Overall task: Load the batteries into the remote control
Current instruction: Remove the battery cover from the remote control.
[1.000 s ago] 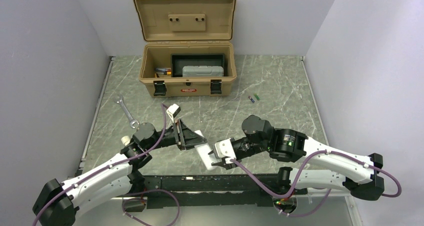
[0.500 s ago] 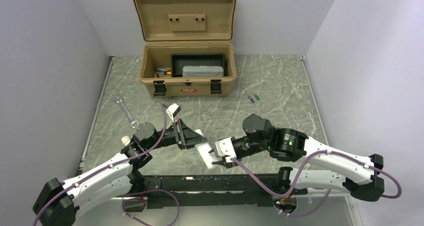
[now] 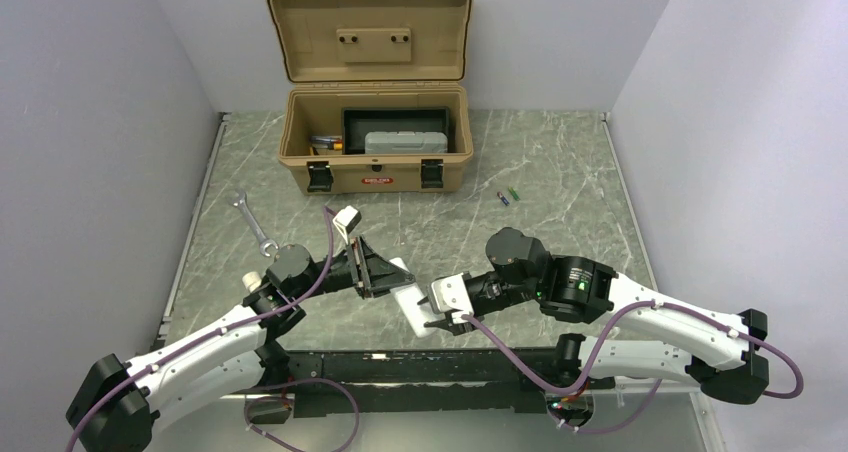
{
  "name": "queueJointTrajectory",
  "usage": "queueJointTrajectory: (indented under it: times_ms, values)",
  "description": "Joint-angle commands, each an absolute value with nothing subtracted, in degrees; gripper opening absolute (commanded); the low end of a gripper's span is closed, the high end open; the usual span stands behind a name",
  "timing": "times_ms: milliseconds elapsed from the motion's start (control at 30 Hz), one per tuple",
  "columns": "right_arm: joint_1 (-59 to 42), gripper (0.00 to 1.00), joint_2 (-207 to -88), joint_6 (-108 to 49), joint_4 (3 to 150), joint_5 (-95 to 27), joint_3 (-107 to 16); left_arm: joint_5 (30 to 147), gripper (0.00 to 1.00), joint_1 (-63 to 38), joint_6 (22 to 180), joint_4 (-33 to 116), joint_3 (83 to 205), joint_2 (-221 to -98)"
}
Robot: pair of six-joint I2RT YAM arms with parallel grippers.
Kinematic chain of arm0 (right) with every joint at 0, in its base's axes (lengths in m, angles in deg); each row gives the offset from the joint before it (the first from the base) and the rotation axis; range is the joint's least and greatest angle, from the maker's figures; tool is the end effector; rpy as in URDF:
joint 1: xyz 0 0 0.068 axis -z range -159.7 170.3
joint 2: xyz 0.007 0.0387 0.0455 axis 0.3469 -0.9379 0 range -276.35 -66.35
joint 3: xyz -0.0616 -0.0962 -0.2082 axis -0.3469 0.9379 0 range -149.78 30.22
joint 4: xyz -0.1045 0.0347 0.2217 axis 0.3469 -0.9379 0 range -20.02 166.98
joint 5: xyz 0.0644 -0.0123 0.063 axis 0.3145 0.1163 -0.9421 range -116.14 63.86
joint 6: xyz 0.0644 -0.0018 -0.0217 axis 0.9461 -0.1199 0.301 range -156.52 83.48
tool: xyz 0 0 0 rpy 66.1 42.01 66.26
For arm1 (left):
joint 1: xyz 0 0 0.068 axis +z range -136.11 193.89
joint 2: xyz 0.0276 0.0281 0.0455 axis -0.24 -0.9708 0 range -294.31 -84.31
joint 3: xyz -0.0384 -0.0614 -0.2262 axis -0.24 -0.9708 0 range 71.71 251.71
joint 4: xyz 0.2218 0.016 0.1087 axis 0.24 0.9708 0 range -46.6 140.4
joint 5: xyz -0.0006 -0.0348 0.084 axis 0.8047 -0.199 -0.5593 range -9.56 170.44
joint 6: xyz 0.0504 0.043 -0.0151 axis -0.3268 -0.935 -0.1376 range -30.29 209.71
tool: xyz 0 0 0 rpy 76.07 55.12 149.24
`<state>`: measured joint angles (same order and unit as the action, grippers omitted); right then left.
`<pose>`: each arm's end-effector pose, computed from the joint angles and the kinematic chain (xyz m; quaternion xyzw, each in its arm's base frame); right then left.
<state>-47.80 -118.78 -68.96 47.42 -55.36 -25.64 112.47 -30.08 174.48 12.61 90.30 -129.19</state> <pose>0.0561 0.2110 0.3138 -0.7169 0.4223 0.3605 0.4217 0.1322 -0.1679 0.2353 -0.0377 0.6822 -0.7173 0.1364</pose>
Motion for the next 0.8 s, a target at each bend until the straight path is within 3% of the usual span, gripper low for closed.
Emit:
queueJointTrajectory:
  times_ms: [0, 767]
  values:
    - [-46.9, 0.41, -118.3, -70.9, 51.1, -53.9, -27.7, 114.5, 0.0, -30.9, 174.4, 8.8, 90.8, -128.5]
    - [-46.2, 0.41, -119.1, -72.5, 51.3, -53.4, -29.8, 114.5, 0.0, -31.3, 174.7, 7.6, 89.8, -129.4]
